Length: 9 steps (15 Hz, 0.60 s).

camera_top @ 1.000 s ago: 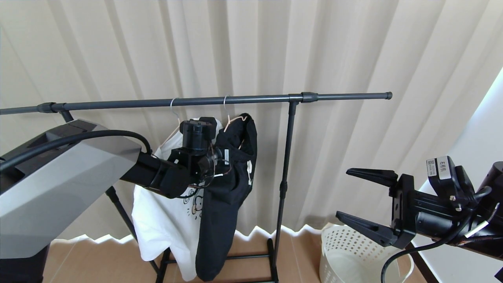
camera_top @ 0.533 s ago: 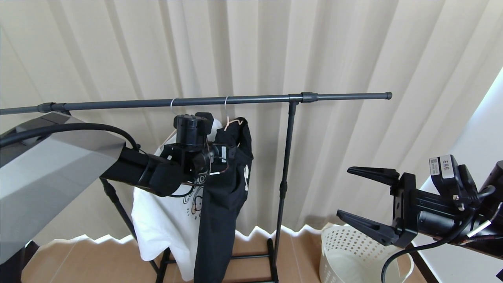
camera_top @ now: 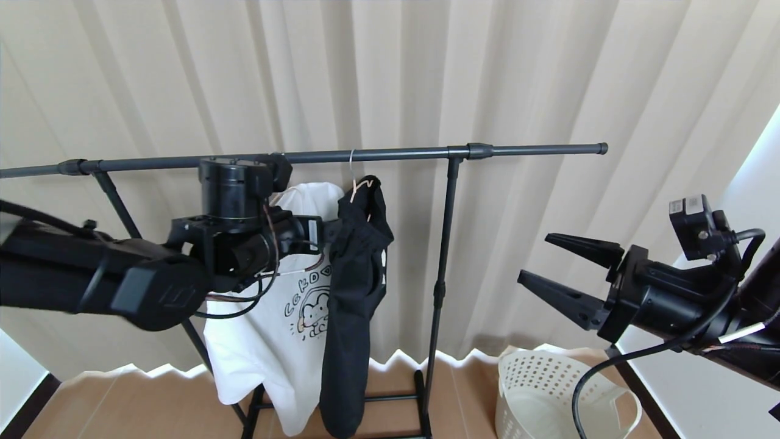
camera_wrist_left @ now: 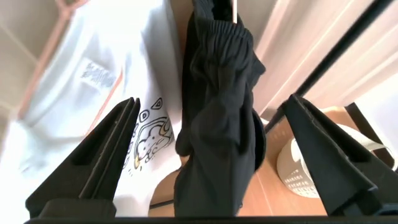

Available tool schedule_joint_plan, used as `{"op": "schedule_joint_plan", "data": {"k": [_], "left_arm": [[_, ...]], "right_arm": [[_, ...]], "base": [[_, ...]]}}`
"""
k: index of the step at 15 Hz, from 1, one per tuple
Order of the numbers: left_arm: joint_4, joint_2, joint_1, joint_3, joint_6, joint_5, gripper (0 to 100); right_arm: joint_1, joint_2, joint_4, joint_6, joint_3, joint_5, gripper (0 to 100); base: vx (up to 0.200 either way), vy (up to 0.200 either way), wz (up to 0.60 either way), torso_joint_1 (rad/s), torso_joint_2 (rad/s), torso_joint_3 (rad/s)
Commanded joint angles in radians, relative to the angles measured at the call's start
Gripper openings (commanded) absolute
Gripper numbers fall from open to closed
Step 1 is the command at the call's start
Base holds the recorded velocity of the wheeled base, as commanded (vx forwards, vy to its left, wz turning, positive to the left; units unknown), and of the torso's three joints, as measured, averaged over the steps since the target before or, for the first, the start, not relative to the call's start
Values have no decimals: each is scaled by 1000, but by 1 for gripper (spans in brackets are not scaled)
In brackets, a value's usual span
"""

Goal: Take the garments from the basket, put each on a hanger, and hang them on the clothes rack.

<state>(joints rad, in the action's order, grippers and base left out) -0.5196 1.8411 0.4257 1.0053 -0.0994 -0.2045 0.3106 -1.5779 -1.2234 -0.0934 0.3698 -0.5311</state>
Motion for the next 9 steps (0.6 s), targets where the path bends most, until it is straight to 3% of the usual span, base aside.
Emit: {"op": "schedule_joint_plan", "data": {"k": [1, 2, 3, 4, 5, 7, 9], "left_arm": [[-4, -226, -18, -179, 1, 27, 100], [-5, -313, -33, -274, 3, 73, 100], [-11, -411, -61, -372, 9, 103, 100], [-19, -479, -74, -438, 9, 102, 100], [-23, -554, -90, -519, 10, 100, 100], [-22, -723, -94, -712, 32, 106, 100], [-22, -830, -91, -880, 50, 108, 100]], "right_arm": [[21, 72, 44, -29, 41, 51, 100], [18, 130, 159, -29, 70, 117, 100], [15, 222, 381, -28, 138, 238, 100], [15, 289, 571, -20, 172, 341, 100], [21, 360, 708, -12, 166, 395, 100], [73, 515, 818, 34, 23, 404, 100], [130, 627, 823, 75, -127, 437, 100]], "base": [[0, 0, 0, 0, 0, 0], [0, 0, 0, 0, 0, 0], [0, 0, 0, 0, 0, 0], [0, 0, 0, 0, 0, 0], [0, 0, 0, 0, 0, 0], [0, 0, 0, 0, 0, 0], [0, 0, 0, 0, 0, 0]]}}
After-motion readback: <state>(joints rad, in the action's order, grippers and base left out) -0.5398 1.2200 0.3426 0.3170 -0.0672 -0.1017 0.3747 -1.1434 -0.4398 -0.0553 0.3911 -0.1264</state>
